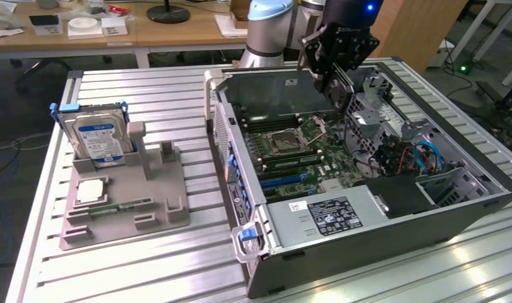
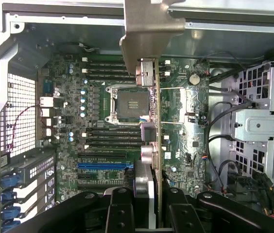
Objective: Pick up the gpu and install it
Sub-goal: 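Pick up the gpu and move the gpu toward the slot, then insert the gpu into the slot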
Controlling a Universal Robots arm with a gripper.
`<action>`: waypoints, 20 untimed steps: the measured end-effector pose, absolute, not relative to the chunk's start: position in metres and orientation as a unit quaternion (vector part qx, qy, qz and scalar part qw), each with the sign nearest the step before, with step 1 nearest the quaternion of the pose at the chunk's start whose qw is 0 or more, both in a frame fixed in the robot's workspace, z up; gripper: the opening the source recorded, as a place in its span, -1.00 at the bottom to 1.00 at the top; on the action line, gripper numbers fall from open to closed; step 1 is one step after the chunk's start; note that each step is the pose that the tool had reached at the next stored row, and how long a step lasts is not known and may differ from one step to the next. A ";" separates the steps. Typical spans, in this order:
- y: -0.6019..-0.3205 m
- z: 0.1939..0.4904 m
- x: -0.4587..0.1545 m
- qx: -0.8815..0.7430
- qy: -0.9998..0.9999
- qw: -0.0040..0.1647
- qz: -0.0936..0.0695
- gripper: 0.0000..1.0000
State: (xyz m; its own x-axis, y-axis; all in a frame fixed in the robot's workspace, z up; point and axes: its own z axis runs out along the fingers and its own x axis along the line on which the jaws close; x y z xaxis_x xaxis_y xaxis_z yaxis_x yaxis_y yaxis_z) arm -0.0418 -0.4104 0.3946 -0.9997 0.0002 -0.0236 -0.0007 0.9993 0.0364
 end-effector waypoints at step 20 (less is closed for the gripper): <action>-0.410 0.395 -0.042 -0.053 0.998 0.011 0.019 -0.43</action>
State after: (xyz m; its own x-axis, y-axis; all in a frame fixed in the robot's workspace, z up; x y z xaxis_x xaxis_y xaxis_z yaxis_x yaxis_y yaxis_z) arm -0.0418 -0.4104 0.3946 -0.9942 -0.1050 -0.0236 -0.1058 0.9937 0.0366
